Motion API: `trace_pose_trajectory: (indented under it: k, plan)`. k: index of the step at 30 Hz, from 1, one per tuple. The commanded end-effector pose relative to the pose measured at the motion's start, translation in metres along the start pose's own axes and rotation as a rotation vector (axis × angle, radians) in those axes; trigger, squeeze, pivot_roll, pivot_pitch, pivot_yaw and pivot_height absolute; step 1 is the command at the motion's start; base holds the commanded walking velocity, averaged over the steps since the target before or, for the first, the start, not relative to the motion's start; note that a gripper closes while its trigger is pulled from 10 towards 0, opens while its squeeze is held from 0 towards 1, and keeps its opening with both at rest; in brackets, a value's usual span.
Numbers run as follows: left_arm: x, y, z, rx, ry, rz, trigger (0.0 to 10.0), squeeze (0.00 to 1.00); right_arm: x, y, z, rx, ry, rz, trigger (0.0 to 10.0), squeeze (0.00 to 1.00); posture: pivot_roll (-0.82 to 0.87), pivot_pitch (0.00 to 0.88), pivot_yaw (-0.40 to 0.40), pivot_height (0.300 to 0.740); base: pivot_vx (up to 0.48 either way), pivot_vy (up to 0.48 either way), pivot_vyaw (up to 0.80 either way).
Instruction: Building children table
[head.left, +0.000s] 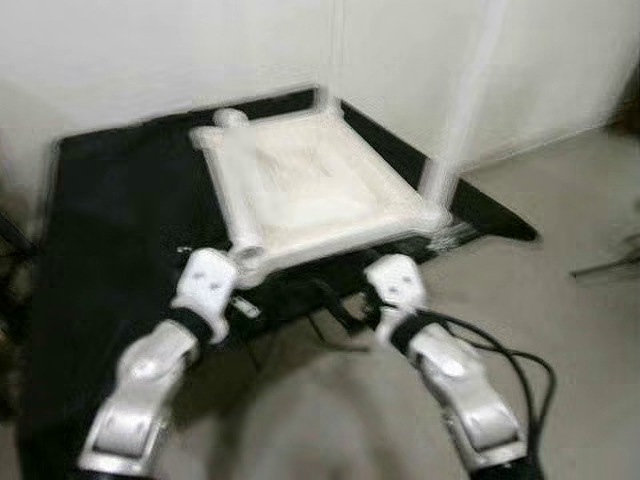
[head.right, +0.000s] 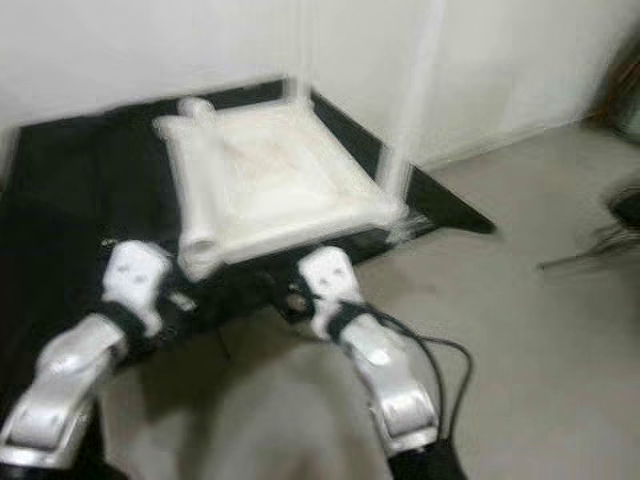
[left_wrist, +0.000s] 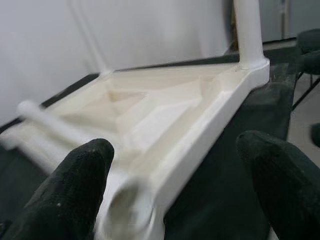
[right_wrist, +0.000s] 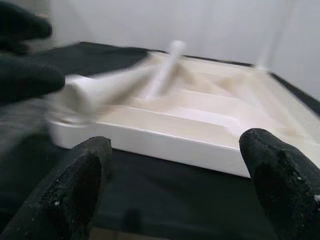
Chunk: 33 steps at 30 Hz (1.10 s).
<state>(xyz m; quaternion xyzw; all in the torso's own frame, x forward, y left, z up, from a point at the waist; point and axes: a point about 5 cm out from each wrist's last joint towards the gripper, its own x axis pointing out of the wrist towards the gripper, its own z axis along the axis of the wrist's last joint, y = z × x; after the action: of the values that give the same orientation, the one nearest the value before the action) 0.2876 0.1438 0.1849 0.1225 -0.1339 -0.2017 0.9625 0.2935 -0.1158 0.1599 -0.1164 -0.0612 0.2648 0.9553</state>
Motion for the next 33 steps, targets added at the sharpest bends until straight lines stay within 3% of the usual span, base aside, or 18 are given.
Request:
trace_pose_trajectory:
  k: [1, 8, 11, 13, 16, 17, 23, 24, 27, 28, 29, 31, 33]
  plan:
    - [-0.002, -0.002, -0.004, -0.002, 0.022, -0.012, 10.0, 0.0, 0.0, 0.002, 0.001, 0.001, -0.009, 0.012, 10.0, 0.0, -0.07, 0.092, 0.039, 0.74, 0.296, 0.0, 0.0]
    - [-0.002, -0.003, -0.004, 0.011, 0.023, -0.014, 10.0, 0.0, -0.001, 0.005, -0.001, 0.001, 0.004, 0.033, 10.0, 0.0, -0.07, 0.093, 0.04, 0.74, 0.298, 0.0, 0.0]
    - [-0.003, 0.001, -0.003, 0.106, 0.04, -0.014, 10.0, 0.0, -0.005, 0.005, -0.006, -0.043, 0.041, 0.077, 10.0, 0.0, -0.07, 0.095, 0.04, 0.74, 0.274, 0.0, 0.0]
    - [-0.005, 0.002, -0.003, 0.127, 0.046, -0.027, 10.0, 0.0, -0.008, 0.002, -0.008, -0.058, 0.058, 0.087, 10.0, 0.0, -0.07, 0.095, 0.04, 0.74, 0.0, 0.0, 0.0]
    - [-0.013, 0.009, 0.003, 0.143, 0.061, -0.096, 10.0, 0.0, -0.015, -0.009, -0.014, -0.07, 0.094, 0.084, 10.0, 0.0, -0.07, 0.099, 0.039, 0.74, 0.0, 0.0, 0.0]
    - [-0.023, 0.021, 0.018, 0.114, 0.047, -0.158, 10.0, 0.0, -0.024, -0.025, -0.016, -0.073, 0.119, 0.071, 10.0, 0.0, -0.06, 0.102, 0.039, 0.74, 0.0, 0.0, 0.0]
    - [-0.035, 0.044, 0.044, 0.143, 0.021, -0.194, 10.0, 0.0, -0.034, -0.049, -0.017, -0.062, 0.138, 0.021, 10.0, 0.0, -0.05, 0.107, 0.032, 0.74, 0.0, 0.0, 0.0]
    - [-0.04, 0.048, 0.048, 0.199, 0.054, -0.229, 10.0, 0.0, -0.036, -0.056, -0.019, -0.07, 0.155, 0.0, 10.0, 0.0, -0.04, 0.108, 0.03, 0.74, 0.0, 0.0, 0.0]
    - [-0.043, 0.049, 0.048, 0.25, 0.101, -0.262, 10.0, 0.0, -0.037, -0.062, -0.021, -0.086, 0.18, -0.028, 10.0, 0.0, -0.04, 0.108, 0.028, 0.74, 0.0, 0.0, 0.0]
    - [-0.047, 0.046, 0.04, 0.294, 0.179, -0.318, 10.0, 0.0, -0.037, -0.068, -0.026, -0.107, 0.214, -0.071, 10.0, 0.0, -0.04, 0.108, 0.031, 0.74, 0.0, 0.0, 0.0]
    - [-0.047, 0.046, 0.04, 0.294, 0.179, -0.318, 10.0, 0.0, -0.037, -0.068, -0.026, -0.107, 0.214, -0.071, 10.0, 0.0, -0.04, 0.108, 0.031, 0.74, 0.0, 0.0, 0.0]
    - [-0.053, 0.035, 0.027, 0.355, 0.29, -0.409, 10.0, 0.0, -0.038, -0.074, -0.031, -0.117, 0.253, -0.135, 10.0, 0.0, -0.05, 0.111, 0.032, 0.74, 0.0, 0.0, 0.0]
    - [-0.053, 0.03, 0.024, 0.377, 0.316, -0.433, 10.0, 0.0, -0.039, -0.075, -0.033, -0.117, 0.265, -0.145, 10.0, 0.0, -0.05, 0.111, 0.032, 0.74, 0.0, 0.0, 0.0]
